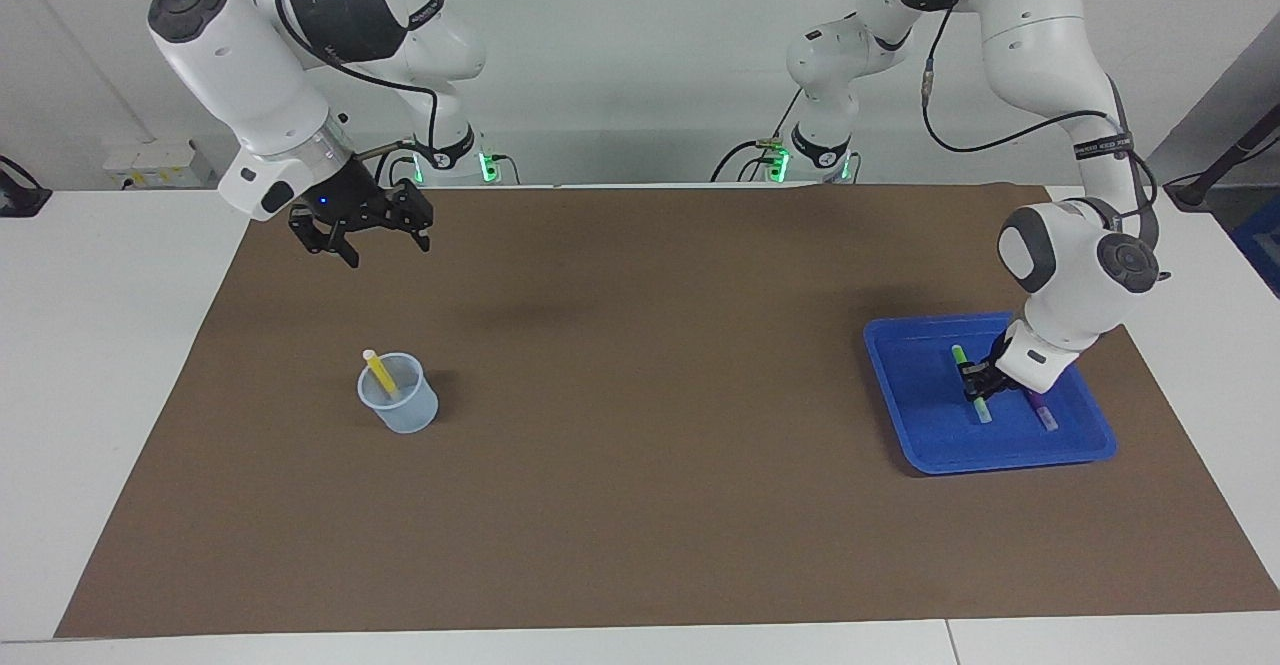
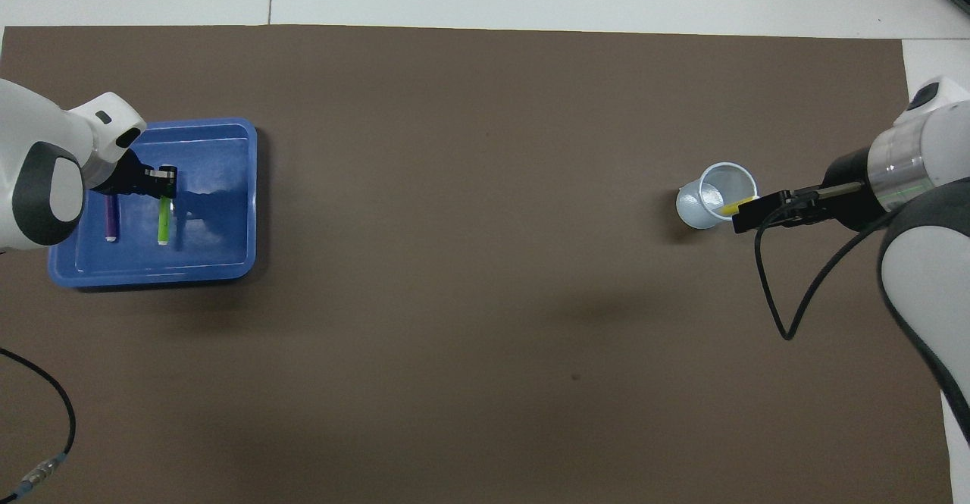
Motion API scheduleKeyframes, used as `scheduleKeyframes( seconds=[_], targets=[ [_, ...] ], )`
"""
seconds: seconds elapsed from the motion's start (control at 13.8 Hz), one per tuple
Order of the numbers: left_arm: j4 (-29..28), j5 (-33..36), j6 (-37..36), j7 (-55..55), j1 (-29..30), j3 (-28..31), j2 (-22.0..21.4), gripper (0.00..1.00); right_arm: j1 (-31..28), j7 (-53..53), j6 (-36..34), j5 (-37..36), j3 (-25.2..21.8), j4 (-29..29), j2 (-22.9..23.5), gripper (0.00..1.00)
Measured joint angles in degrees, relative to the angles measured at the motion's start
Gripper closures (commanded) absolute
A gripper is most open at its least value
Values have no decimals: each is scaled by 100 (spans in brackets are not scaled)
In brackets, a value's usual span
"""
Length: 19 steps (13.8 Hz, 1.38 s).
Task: Transfer and insert pens with both arms
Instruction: 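Grasp the green pen with the left gripper and lift it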
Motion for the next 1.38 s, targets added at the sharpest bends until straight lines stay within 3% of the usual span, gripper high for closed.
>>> scheduleKeyframes(
  seconds=[0.36,0.73,1.38],
  targets=[
    [80,-73,-228,0,-20,-159,-140,100,2,0,1,0,9,0,-6,0],
    [83,-1115,-706,-206,-122,-222,-325,100,8,0,4,94,32,0,-7,0],
    [105,-2284,-1423,-2593,-596,-485,-692,100,77,44,124,343,38,-10,-7,0]
  ],
)
